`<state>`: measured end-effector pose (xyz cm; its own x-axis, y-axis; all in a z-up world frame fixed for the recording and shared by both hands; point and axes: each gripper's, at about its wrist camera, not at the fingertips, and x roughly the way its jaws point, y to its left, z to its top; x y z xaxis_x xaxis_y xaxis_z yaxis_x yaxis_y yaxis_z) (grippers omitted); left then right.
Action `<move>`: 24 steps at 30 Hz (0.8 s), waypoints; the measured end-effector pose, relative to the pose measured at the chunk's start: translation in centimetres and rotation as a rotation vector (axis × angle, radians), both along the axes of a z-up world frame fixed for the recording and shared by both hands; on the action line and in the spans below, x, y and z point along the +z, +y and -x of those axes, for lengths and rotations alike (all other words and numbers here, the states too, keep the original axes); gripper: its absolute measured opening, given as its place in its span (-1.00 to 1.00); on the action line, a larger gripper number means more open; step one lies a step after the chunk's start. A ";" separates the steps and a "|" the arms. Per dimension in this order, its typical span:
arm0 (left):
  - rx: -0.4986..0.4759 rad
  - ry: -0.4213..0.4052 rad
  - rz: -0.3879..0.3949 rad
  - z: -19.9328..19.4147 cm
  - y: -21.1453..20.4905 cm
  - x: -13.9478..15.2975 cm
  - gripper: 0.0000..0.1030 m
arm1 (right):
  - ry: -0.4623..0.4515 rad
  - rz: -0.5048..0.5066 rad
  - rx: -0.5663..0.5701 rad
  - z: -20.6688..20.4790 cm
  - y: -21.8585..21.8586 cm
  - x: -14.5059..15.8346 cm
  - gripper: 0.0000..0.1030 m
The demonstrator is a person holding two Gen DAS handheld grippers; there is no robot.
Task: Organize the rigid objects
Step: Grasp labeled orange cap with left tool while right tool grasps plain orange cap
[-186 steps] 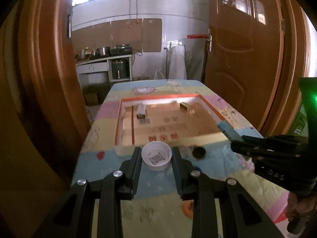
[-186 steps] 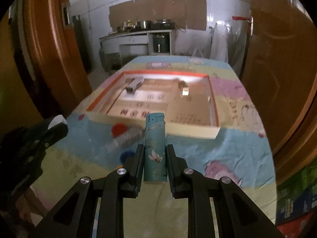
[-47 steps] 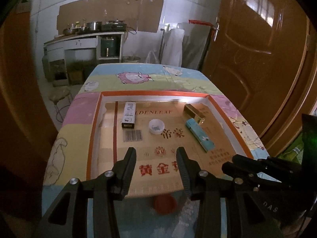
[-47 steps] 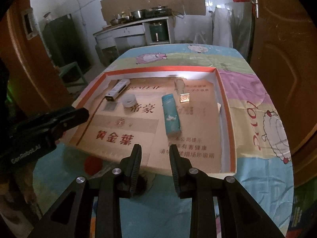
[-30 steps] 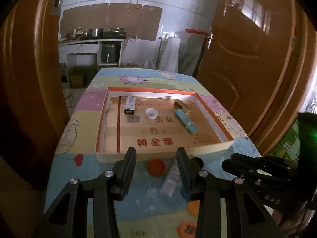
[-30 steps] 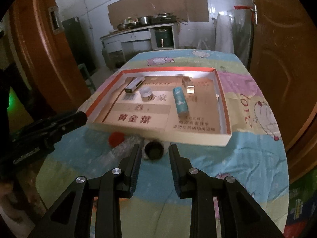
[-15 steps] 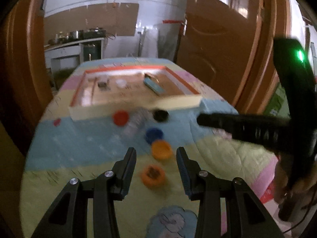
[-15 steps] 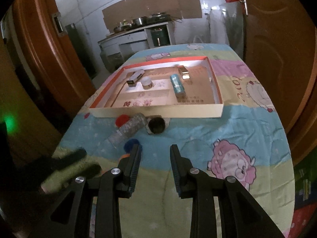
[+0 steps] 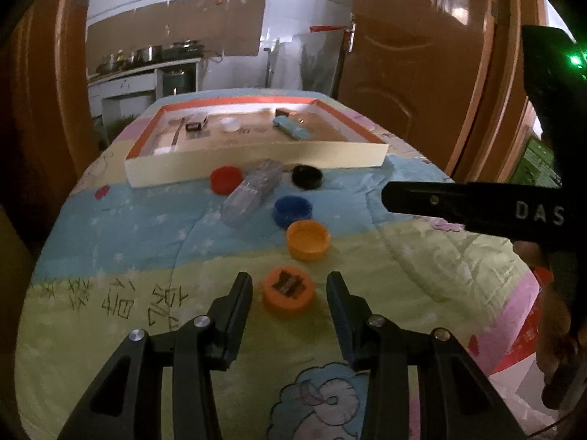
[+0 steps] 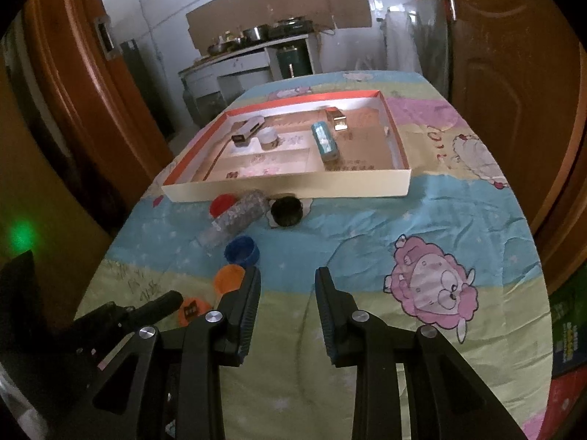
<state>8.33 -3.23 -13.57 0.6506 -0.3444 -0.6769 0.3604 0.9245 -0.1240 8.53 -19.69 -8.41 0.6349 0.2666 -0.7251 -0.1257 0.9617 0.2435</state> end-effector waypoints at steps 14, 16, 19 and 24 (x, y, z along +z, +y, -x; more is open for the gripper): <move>0.110 -0.041 0.073 0.6 4.2 0.9 -0.42 | 0.037 0.003 0.133 0.0 4.2 -1.9 -0.39; 0.127 -0.047 0.081 0.7 5.0 1.3 -0.42 | 0.032 0.027 0.141 -0.2 5.1 -2.2 -0.37; 0.148 -0.054 0.096 0.7 6.1 1.7 -0.41 | 0.043 0.043 0.146 -0.7 5.8 -2.8 -0.16; 0.162 -0.051 0.116 0.5 6.8 1.7 -0.41 | 0.041 0.087 0.152 -1.6 6.9 -3.5 -0.16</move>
